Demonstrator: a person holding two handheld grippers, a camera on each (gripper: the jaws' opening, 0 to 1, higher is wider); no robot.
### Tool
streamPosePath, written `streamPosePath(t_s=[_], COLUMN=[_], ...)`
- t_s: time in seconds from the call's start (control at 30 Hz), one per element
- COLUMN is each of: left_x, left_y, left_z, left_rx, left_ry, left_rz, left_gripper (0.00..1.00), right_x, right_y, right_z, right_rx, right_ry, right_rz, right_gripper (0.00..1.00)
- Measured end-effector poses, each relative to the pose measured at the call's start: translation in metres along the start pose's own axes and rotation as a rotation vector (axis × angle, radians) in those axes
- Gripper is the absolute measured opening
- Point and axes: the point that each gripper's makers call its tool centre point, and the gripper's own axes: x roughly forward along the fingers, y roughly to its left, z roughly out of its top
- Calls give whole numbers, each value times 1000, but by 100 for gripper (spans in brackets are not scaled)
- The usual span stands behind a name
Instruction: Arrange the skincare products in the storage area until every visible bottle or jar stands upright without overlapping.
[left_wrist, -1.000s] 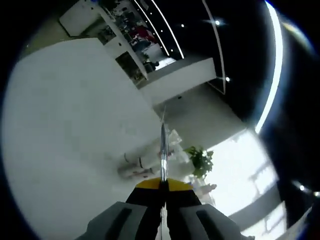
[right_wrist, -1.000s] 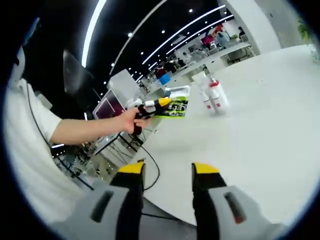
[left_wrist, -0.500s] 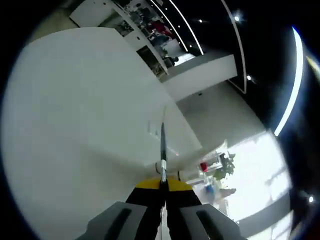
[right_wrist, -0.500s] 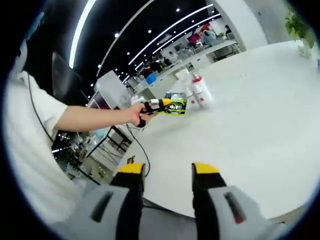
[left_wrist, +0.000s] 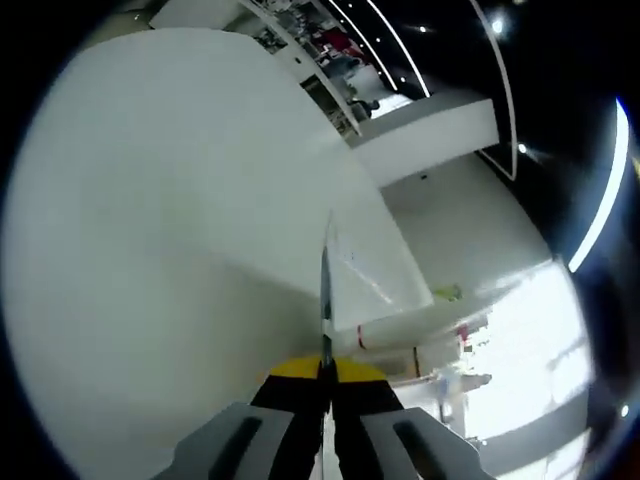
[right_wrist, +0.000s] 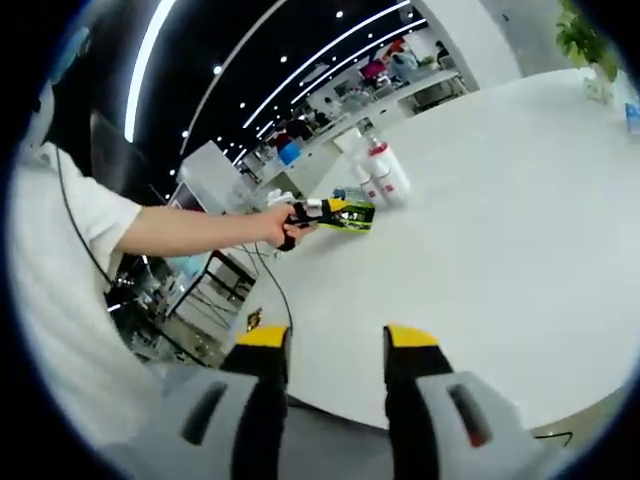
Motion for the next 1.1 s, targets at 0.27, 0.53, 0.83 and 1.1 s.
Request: streamPosePath(t_s=[0.27, 0.53, 0.83, 1.1], left_x=[19, 27, 22, -8], left_y=[36, 46, 53, 50], left_z=[17, 21, 29, 24], left_rx=[2, 146, 146, 182], left_ry=[-22, 60, 59, 38], left_rz=[88, 166, 222, 274], left_gripper=[2, 4, 12, 27], right_x=[-6, -5, 3, 6], right_y=[-7, -7, 2, 6], right_z=[-4, -4, -6, -1], right_rx=[-24, -38, -63, -97], right_ry=[16, 24, 38, 30], right_rz=[-34, -40, -20, -2], right_gripper=[38, 38, 38, 38])
